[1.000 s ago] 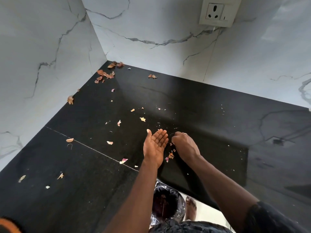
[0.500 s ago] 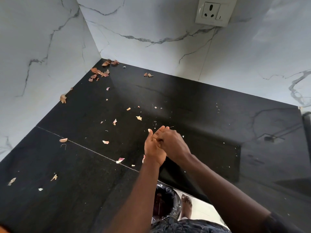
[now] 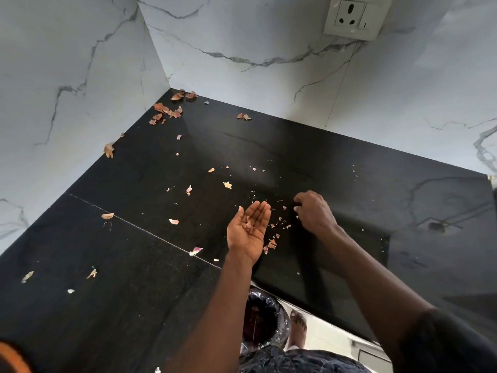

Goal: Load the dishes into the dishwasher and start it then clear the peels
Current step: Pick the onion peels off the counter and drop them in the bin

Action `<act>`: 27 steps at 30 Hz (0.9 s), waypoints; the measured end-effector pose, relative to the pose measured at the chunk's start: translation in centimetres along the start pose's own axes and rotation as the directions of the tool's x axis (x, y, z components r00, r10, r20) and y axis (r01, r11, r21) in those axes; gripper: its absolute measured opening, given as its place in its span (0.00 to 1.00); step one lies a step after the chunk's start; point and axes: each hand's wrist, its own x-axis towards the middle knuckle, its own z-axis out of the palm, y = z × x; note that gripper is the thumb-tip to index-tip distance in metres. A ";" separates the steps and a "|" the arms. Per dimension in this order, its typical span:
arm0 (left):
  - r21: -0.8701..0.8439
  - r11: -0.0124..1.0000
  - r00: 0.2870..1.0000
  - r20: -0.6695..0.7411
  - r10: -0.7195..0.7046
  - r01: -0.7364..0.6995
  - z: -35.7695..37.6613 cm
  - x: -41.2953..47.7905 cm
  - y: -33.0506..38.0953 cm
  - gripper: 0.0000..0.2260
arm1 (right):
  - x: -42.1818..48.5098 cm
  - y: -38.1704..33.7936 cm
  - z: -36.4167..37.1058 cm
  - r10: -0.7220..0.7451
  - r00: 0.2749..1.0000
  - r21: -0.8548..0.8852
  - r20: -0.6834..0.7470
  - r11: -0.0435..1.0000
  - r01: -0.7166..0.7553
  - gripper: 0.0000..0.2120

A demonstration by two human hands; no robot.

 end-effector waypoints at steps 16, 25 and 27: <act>-0.014 1.000 0.999 -0.032 0.016 -0.016 0.3 0.1 0.4 0.20 | -6.5 -1.9 5.3 -0.492 0.851 -0.180 0.185 0.834 0.521 0.16; -0.013 1.000 1.000 -0.019 0.021 -0.021 0.3 -0.3 0.2 0.20 | -5.0 0.0 3.5 -0.446 0.895 -0.270 0.004 0.861 0.430 0.04; -0.010 1.000 1.000 -0.016 0.025 -0.025 0.3 -0.5 0.1 0.20 | -4.2 0.9 2.9 -0.374 0.926 -0.240 -0.044 0.904 0.354 0.04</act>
